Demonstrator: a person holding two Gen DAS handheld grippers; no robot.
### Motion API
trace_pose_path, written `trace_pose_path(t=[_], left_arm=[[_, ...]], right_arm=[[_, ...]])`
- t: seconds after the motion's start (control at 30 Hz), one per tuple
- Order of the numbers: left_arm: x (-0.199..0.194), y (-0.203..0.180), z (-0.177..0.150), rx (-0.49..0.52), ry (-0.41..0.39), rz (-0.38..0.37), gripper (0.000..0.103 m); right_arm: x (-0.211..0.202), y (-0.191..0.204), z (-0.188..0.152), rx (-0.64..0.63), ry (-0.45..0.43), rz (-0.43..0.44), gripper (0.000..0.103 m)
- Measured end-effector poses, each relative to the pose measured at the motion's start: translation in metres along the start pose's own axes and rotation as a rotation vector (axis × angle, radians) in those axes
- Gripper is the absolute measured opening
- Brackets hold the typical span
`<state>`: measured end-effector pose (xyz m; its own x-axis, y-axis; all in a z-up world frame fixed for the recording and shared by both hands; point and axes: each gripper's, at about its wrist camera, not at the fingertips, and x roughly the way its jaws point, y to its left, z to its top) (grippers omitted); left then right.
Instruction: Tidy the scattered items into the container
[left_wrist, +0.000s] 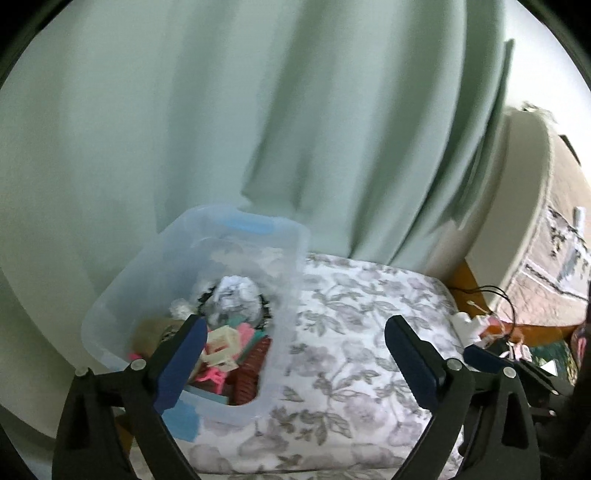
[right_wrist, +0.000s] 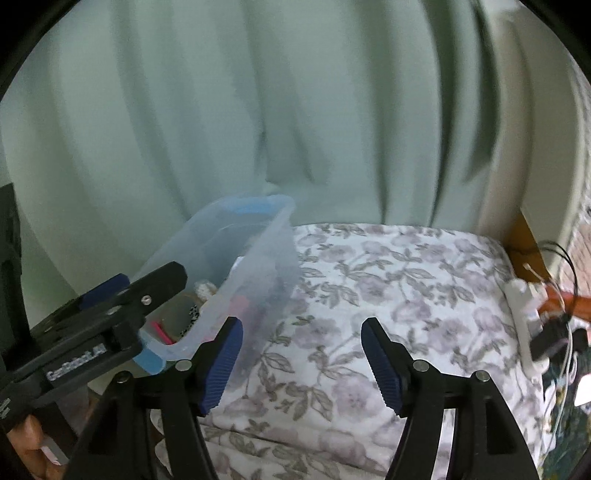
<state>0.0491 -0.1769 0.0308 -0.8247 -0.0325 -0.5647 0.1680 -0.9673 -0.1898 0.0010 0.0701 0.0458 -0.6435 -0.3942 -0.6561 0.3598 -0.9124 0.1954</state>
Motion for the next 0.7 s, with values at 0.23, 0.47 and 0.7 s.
trace_pose_path(t=[0.23, 0.47, 0.7], left_arm=[[-0.015, -0.029, -0.003, 0.066, 0.031, 0.065, 0.098], [-0.008, -0.018, -0.019, 0.052, 0.060, 0.038, 0.098], [-0.023, -0.005, -0.030, 0.079, 0.063, 0.040, 0.098]], right_arm=[[-0.017, -0.029, -0.015, 0.074, -0.033, -0.006, 0.086], [-0.021, -0.045, -0.026, 0.105, -0.017, -0.026, 0.086], [-0.019, -0.045, -0.038, 0.115, 0.001, -0.029, 0.092]])
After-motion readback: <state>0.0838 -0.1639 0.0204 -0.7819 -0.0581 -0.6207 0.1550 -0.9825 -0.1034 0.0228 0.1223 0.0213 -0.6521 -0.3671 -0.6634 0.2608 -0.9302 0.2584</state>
